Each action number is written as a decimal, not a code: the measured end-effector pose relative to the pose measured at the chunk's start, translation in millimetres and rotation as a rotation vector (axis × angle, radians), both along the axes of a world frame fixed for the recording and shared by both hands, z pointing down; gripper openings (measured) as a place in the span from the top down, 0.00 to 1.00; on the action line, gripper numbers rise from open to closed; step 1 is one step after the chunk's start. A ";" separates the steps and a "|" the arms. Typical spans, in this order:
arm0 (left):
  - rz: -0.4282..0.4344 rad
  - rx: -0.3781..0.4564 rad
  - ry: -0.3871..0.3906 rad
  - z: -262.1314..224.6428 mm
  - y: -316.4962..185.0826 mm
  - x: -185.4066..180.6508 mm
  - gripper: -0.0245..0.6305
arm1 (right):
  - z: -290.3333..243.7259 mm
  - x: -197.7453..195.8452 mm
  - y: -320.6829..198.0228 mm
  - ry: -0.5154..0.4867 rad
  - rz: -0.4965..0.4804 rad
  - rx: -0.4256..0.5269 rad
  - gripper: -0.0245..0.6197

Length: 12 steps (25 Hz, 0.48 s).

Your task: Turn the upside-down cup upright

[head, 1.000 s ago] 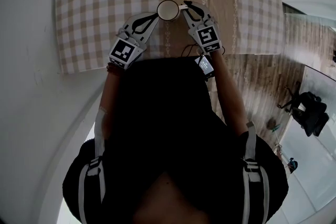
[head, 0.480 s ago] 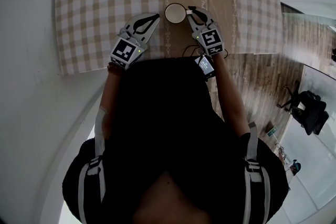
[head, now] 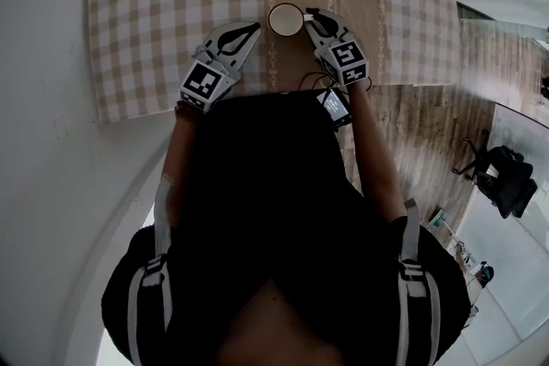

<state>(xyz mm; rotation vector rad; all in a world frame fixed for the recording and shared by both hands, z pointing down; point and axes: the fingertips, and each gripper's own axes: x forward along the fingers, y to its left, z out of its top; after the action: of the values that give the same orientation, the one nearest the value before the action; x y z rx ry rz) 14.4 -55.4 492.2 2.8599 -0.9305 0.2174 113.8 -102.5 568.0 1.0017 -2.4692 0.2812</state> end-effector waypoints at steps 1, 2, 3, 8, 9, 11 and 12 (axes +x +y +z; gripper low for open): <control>0.001 -0.004 -0.001 1.1 0.4 -0.1 0.96 | 0.6 0.6 0.3 0.003 -0.003 -0.014 0.86; 0.002 -0.008 -0.001 1.8 0.8 -0.2 0.96 | 0.9 1.0 0.7 0.010 -0.007 -0.023 0.86; 0.002 -0.011 -0.001 2.4 1.2 -0.3 0.96 | 0.9 1.4 1.3 0.019 -0.011 -0.027 0.86; 0.002 -0.018 0.001 6.8 3.4 -0.2 0.96 | 1.3 2.8 9.6 0.082 -0.057 -0.028 0.79; 0.002 -0.019 0.002 7.8 4.3 -0.1 0.96 | 1.3 2.7 11.6 0.092 -0.063 -0.028 0.79; 0.006 -0.018 -0.002 8.8 7.3 0.4 0.96 | 1.1 2.8 15.7 0.103 -0.069 -0.025 0.75; 0.008 -0.017 -0.005 9.1 8.6 0.7 0.96 | 1.2 3.2 17.5 0.108 -0.070 -0.023 0.74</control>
<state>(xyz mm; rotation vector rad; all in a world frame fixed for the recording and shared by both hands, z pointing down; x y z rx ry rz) 15.1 -46.8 501.3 2.8498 -0.9137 0.2321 116.9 -84.9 569.2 0.8951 -2.3921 0.2267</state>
